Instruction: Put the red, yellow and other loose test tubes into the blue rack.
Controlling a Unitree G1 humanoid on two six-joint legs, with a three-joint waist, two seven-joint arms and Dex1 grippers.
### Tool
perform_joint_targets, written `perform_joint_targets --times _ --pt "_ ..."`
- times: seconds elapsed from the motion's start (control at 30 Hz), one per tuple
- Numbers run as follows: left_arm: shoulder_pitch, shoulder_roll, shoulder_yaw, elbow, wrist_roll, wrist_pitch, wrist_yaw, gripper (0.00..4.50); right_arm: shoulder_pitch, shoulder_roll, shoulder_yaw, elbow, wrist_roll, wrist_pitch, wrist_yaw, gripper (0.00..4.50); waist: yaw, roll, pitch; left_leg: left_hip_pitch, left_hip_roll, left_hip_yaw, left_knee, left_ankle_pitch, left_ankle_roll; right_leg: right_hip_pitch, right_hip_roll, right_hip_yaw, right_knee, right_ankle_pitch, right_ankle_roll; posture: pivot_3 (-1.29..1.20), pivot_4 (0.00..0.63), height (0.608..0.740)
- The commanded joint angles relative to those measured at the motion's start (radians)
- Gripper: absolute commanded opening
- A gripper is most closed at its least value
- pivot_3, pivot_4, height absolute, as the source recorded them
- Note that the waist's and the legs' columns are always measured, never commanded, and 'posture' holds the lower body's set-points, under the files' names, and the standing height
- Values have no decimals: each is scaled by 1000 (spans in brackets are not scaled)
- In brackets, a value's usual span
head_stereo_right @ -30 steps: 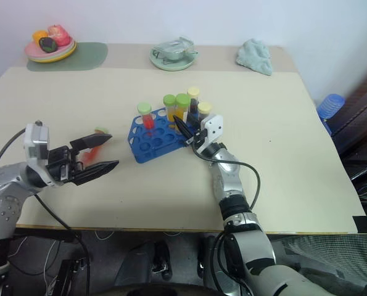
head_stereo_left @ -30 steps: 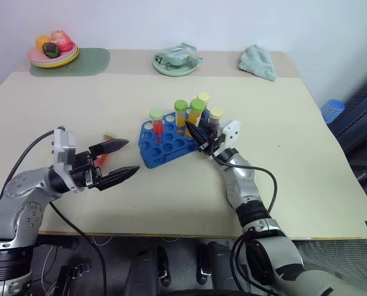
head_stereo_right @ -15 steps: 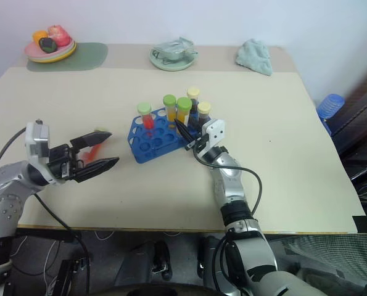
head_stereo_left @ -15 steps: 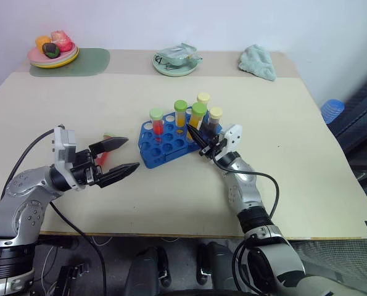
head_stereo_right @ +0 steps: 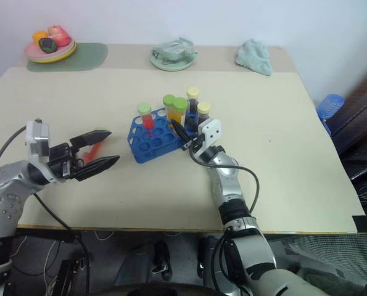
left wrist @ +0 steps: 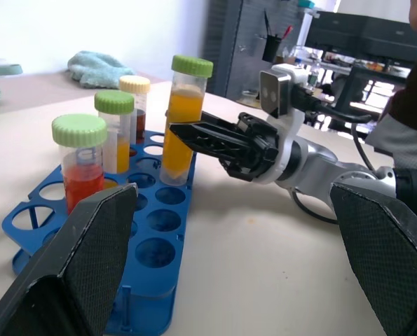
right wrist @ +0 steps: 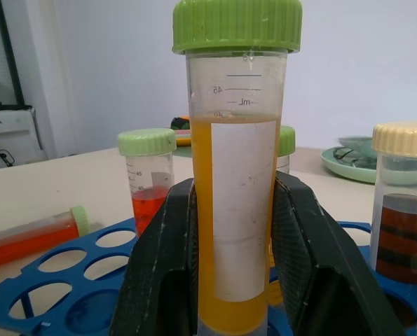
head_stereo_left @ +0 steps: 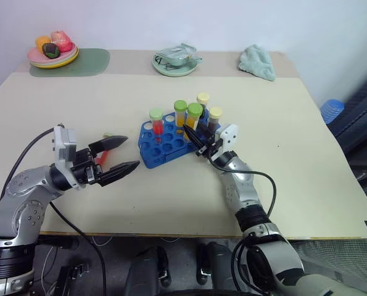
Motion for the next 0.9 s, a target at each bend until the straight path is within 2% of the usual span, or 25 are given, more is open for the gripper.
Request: perform_joint_targets --times 0.03,0.6,0.67,0.73,0.77,0.9 --pt "6 7 19 -35 -9 -5 5 4500 -5 -13 -8 35 -5 -3 -3 824 0 0 0 0 0 0 0 0 0 0 0 0 0 0 0 0 150 740" --pt "-12 -13 -3 -19 1 -15 5 4500 49 -50 -8 -21 -2 11 2 824 3 0 0 0 0 0 0 0 0 0 0 0 0 0 0 0 150 740" --pt "-15 -14 -5 -17 1 -15 5 4500 45 -46 -7 -32 31 50 38 824 3 0 0 0 0 0 0 0 0 0 0 0 0 0 0 0 150 740" --pt "-16 -17 -7 -18 1 -14 7 4500 41 -42 -9 -48 44 60 42 1842 3 0 0 0 0 0 0 0 0 0 0 0 0 0 0 0 150 740" --pt "-15 -19 -8 -20 0 -13 9 4500 38 -44 -5 -51 28 41 33 2140 3 0 0 0 0 0 0 0 0 0 0 0 0 0 0 0 150 740" --pt "-5 -29 -5 -30 -5 -11 23 4500 32 -56 11 -47 -85 -85 -67 4129 2 0 0 0 0 0 0 0 0 0 0 0 0 0 0 0 150 740"
